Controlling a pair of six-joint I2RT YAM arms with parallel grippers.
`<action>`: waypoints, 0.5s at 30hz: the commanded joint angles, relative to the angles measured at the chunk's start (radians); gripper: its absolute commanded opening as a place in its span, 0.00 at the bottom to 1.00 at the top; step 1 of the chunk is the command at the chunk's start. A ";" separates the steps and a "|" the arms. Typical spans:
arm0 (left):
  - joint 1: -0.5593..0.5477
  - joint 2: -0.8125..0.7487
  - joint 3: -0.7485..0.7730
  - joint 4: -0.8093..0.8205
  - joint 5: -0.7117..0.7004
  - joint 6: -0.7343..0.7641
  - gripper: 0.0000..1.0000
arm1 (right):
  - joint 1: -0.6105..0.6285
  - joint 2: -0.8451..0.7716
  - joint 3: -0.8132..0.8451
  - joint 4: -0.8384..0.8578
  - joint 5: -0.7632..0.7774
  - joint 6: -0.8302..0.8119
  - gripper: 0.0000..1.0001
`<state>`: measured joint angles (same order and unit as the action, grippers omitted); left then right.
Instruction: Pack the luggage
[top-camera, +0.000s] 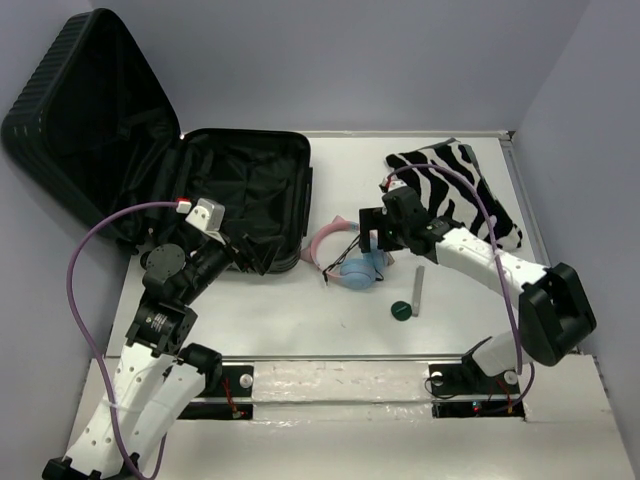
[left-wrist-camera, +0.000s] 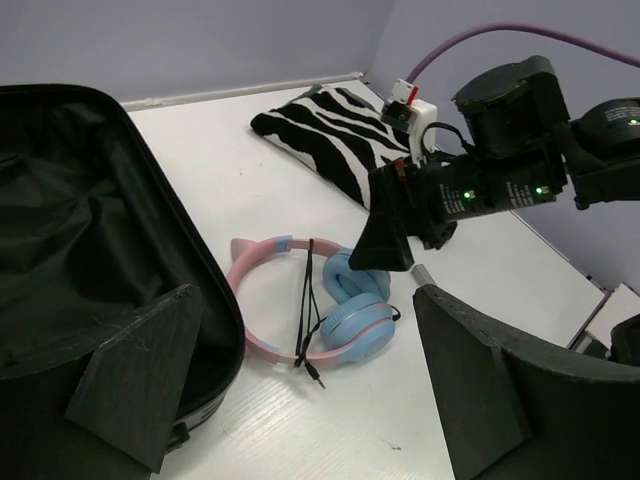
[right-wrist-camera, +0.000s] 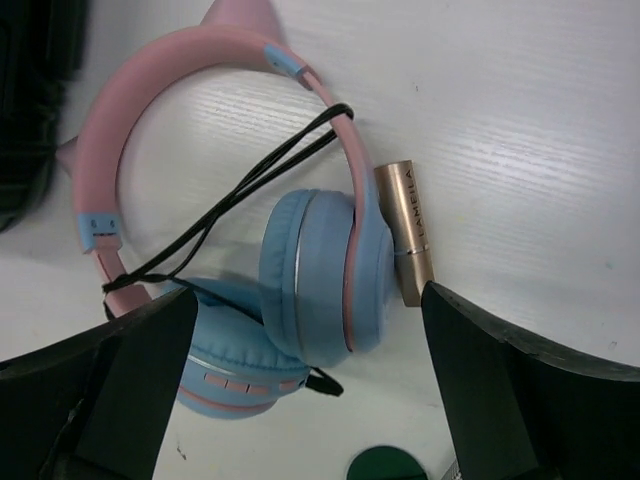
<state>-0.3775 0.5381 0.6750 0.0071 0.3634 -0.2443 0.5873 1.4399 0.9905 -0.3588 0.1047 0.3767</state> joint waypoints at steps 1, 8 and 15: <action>0.006 -0.007 0.011 0.025 0.028 0.014 0.99 | 0.013 0.074 0.083 0.037 0.067 -0.018 1.00; 0.008 -0.009 0.009 0.024 0.039 0.016 0.99 | 0.022 0.183 0.096 0.035 0.136 -0.015 0.96; 0.009 -0.007 0.009 0.024 0.040 0.016 0.99 | 0.031 0.192 0.091 0.031 0.119 -0.004 0.72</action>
<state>-0.3775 0.5381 0.6750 0.0021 0.3790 -0.2436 0.6014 1.6447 1.0481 -0.3511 0.2024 0.3714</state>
